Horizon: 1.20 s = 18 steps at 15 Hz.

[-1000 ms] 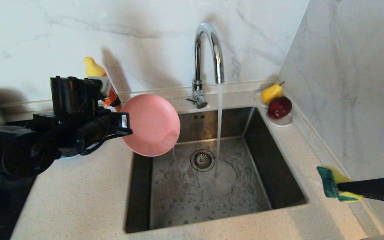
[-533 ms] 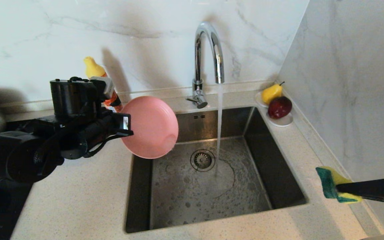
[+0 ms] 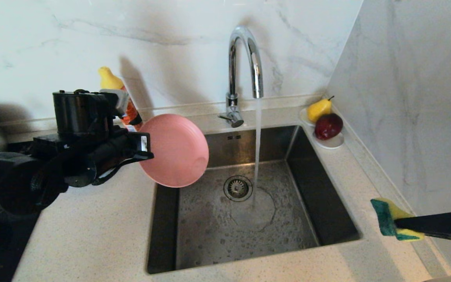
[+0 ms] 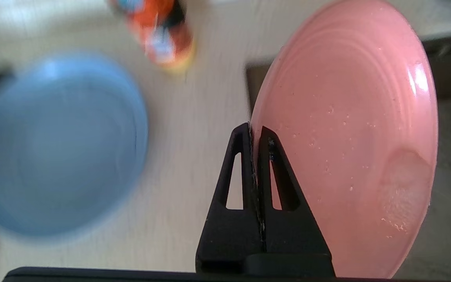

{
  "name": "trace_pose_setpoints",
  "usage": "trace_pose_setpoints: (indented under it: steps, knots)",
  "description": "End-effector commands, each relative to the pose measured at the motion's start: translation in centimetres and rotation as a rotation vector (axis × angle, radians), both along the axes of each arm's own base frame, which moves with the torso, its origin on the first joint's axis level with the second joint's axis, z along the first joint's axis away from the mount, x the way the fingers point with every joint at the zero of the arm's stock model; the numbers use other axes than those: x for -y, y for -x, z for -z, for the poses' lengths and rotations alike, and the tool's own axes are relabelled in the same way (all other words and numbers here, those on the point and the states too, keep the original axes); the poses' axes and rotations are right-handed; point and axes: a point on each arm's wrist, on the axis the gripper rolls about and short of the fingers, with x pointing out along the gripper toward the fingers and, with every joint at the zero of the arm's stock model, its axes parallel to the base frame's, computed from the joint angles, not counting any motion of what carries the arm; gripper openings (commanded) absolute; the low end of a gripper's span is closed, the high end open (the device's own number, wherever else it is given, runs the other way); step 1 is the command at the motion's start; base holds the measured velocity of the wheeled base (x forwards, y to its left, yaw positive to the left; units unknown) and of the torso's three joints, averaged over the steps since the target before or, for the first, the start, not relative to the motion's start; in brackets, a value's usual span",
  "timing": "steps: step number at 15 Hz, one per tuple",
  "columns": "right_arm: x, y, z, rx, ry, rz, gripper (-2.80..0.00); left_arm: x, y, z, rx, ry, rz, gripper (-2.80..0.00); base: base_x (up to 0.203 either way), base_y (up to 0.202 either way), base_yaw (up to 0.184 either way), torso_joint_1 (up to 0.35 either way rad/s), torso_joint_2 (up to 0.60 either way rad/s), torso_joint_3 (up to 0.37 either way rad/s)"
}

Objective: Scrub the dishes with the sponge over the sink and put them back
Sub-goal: Rinse the plate, then place the plate on the table

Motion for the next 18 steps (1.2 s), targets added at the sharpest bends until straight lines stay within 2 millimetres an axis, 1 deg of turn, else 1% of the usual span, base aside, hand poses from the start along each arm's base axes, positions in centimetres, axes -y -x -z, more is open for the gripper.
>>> trace_pose_setpoints:
  steps: [1, 3, 5, 6, 8, 10, 12, 14, 18]
  knots:
    - [-0.1, -0.6, 0.2, -0.020, 0.002, -0.002, -2.80, -1.2, 1.2, -0.9, -0.129, 0.076, -0.041, -2.80, 0.000, 0.000, 0.000, 0.000, 0.00, 0.000]
    - [-0.3, -1.3, 0.6, -0.044, 0.008, -0.005, -2.80, -3.1, 2.7, -2.5, -0.253, 0.207, -0.078, -2.80, 0.000, 0.000, 0.000, 0.000, 0.00, 0.000]
    - [-0.4, -1.8, 0.8, -0.058, 0.010, -0.006, -2.80, -6.0, 4.3, -3.8, -0.377, 0.321, -0.160, -2.80, 0.000, 0.000, 0.000, 0.000, 0.00, 0.000]
    - [-0.4, -2.1, 0.9, -0.064, 0.012, -0.005, -2.80, -7.2, 5.0, -4.3, -0.400, 0.364, -0.199, -2.80, 0.000, 0.000, 0.000, 0.000, 0.00, 0.000]
    - [-0.5, -2.3, 0.9, -0.062, 0.012, -0.005, -2.80, -9.3, 6.6, -4.3, -0.425, 0.413, -0.265, -2.80, 0.000, 0.000, 0.000, 0.000, 0.00, 0.000]
    - [-0.6, -2.8, 0.9, -0.061, 0.012, -0.005, -2.80, -11.8, 7.7, -3.7, -0.426, 0.447, -0.356, -2.80, 0.000, 0.000, 0.000, 0.000, 0.00, 0.000]
    - [-0.6, -3.0, 1.0, -0.069, 0.013, -0.005, -2.80, -13.5, 8.7, -3.0, -0.442, 0.487, -0.401, -2.80, 0.000, 0.000, 0.000, 0.000, 0.00, 0.000]
    - [-0.7, -3.5, 1.3, -0.085, 0.017, -0.002, -2.80, -15.3, 9.7, -1.2, -0.485, 0.523, -0.453, -2.80, 0.000, 0.000, 0.000, 0.000, 0.00, 0.000]
    - [-0.7, -3.7, 1.5, -0.094, 0.020, -0.003, -2.80, -17.9, 10.0, 1.8, -0.474, 0.532, -0.485, -2.80, 0.000, 0.000, 0.000, 0.000, 0.00, 0.000]
